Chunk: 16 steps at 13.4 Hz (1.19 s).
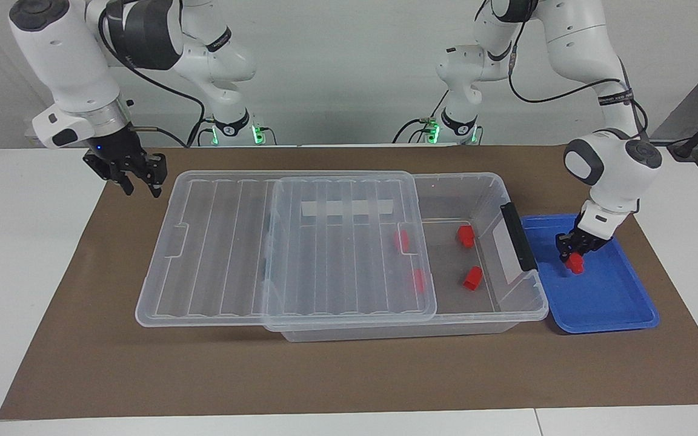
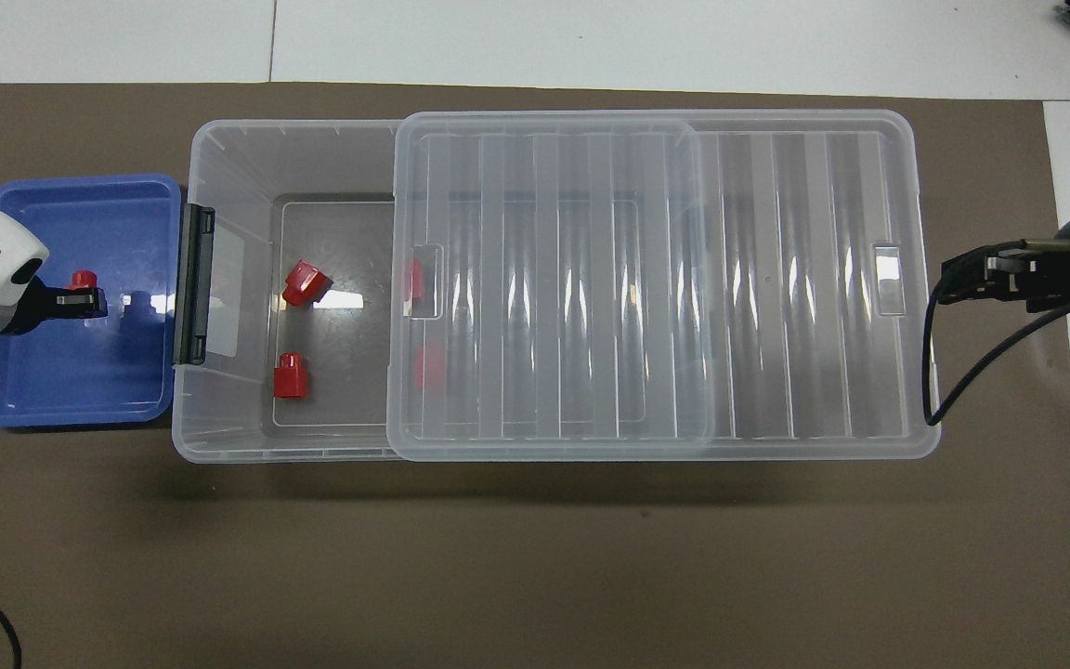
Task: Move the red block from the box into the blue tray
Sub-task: 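Lower the red block into the blue tray and open the left gripper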
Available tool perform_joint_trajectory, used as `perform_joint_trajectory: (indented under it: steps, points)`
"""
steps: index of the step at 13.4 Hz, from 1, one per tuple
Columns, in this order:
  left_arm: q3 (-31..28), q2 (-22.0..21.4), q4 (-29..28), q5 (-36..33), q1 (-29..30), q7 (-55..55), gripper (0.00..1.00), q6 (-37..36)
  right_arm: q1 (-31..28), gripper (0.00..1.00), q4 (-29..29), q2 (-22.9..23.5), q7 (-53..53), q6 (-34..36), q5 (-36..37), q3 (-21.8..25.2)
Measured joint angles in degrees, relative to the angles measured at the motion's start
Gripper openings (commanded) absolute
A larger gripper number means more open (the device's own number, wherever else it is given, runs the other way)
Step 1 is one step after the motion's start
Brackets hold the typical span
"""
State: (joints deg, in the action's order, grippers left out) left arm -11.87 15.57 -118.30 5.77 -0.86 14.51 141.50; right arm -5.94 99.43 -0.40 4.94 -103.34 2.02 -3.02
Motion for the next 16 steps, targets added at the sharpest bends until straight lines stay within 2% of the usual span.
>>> perform_joint_trajectory:
  steps: [6, 9, 10, 11, 13, 14, 16]
  points:
    - [0.0, 0.9, -1.0, 0.0, 0.0, 0.2, 0.00, 2.9, -4.7, 0.00, 5.1, 1.9, -6.2, -11.7, 0.0, 0.1]
    - [0.0, 1.1, -1.7, 0.0, 0.0, 0.3, 0.00, 4.1, -5.1, 0.00, 7.0, 3.7, -6.6, -16.1, 0.0, 0.1]
    - [0.0, 1.1, -1.7, 0.0, 0.0, 0.3, 0.19, 4.3, -5.0, 0.00, 7.2, 3.9, -6.6, -16.3, 0.0, 0.1]
    - [0.0, 1.1, -1.7, 0.0, 0.0, 0.3, 0.47, 4.5, -4.9, 0.00, 7.3, 3.9, -6.6, -16.3, 0.0, 0.0]
    - [0.0, 1.2, -1.9, 0.0, 0.0, 0.4, 0.62, 4.9, -4.7, 0.00, 7.7, 3.9, -6.6, -16.3, -0.1, -0.1]
    - [0.0, 1.3, -2.0, 0.0, 0.0, 0.4, 0.67, 4.9, -4.5, 0.00, 8.2, 3.9, -6.6, -16.3, -0.1, -0.2]
    - [0.0, 1.6, -2.0, 0.0, 0.0, 0.5, 0.67, 5.1, -3.8, 0.00, 9.4, 3.9, -6.6, -16.3, -0.1, -0.2]
